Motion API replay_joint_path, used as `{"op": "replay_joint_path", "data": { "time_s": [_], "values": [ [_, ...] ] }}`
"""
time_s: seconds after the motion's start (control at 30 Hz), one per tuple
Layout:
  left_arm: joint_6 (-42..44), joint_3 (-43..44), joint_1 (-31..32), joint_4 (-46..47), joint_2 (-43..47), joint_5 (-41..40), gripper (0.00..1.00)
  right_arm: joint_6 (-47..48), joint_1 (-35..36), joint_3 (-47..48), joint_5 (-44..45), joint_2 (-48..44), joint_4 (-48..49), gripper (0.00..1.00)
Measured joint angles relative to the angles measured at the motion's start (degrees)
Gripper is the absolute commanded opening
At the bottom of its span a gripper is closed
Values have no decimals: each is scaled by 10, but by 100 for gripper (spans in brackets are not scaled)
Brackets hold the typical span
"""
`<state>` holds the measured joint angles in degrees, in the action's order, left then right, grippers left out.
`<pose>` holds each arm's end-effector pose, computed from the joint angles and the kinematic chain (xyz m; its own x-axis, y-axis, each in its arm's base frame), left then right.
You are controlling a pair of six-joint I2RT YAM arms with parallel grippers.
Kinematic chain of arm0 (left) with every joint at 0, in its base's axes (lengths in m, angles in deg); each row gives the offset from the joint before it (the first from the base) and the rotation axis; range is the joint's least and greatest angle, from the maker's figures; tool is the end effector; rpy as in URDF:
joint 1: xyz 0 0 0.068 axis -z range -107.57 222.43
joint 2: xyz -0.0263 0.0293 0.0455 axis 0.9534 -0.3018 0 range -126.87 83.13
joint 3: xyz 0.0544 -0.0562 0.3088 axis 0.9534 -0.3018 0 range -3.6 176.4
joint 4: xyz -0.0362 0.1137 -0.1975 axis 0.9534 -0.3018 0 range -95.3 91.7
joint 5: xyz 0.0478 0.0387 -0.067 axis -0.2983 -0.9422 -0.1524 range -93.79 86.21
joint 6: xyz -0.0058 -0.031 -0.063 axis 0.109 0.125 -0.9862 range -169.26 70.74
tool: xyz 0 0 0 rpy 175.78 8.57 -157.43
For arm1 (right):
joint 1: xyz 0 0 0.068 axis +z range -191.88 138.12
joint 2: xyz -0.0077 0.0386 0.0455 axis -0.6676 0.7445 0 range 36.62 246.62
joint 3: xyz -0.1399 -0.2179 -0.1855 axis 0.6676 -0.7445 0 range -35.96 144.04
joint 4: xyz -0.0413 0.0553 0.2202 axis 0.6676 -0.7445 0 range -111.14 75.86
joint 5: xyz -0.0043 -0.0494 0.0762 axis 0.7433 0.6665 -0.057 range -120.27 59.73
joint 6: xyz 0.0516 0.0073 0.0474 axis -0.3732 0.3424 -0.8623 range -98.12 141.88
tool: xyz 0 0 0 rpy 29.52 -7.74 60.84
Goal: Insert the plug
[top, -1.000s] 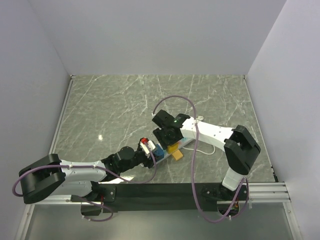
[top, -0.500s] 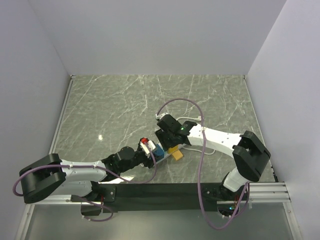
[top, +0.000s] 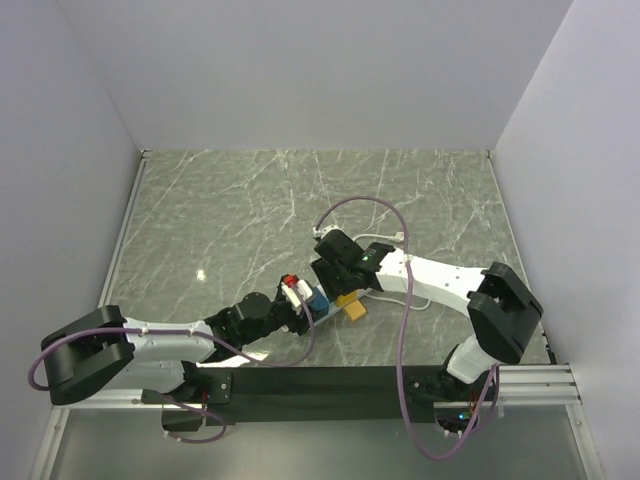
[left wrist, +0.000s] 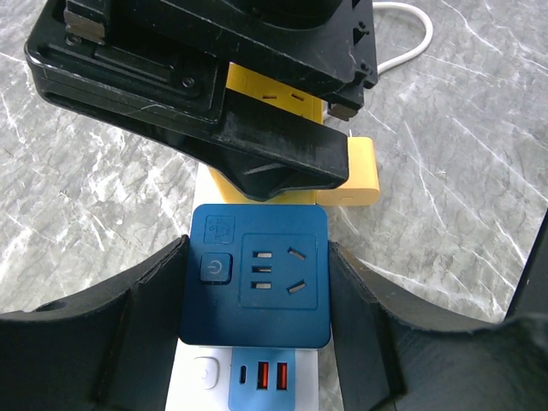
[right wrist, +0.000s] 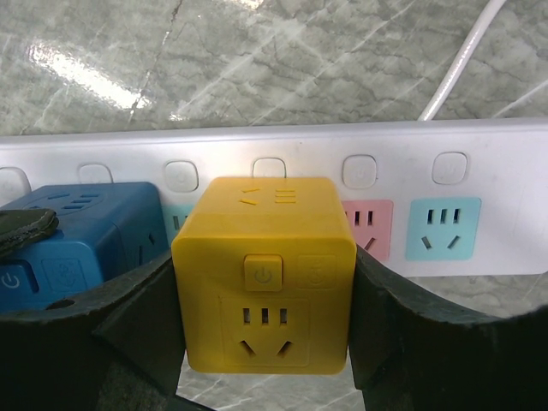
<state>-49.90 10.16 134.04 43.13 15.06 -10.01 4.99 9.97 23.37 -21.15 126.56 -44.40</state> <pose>0.1026 -0.1767 0.2356 -0.1153 0.1898 -0.9750 0.8231 0.5677 0.0132 0.1903 0.2274 0.2539 -0.7280 -0.4624 -0.5062 -0.5406 0.8412 0.0090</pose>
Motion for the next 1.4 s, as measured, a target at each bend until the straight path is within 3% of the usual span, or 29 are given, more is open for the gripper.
{"op": "replay_joint_path", "data": {
  "time_s": [0.07,0.2,0.4,0.7,1.07,1.33,1.4],
  "values": [
    [0,4,0,0,-5,-2,1,-2,0,0,6,-2,-4,59],
    [-1,13,2,2,-16,-3,1,-4,0,-13,13,-23,-5,81],
    [-5,19,4,1,-24,-15,1,-9,3,-17,16,-94,20,89],
    [-15,24,3,-2,-30,-41,1,-22,2,-74,69,-175,67,92],
    [-62,51,-53,-30,-47,-109,1,-37,-15,-175,167,-455,95,94],
    [-92,63,-96,-67,-42,-191,1,-46,-16,-261,187,-550,119,94],
    [-94,67,-98,-82,-38,-209,7,-49,-16,-277,189,-562,123,95]
  ]
}}
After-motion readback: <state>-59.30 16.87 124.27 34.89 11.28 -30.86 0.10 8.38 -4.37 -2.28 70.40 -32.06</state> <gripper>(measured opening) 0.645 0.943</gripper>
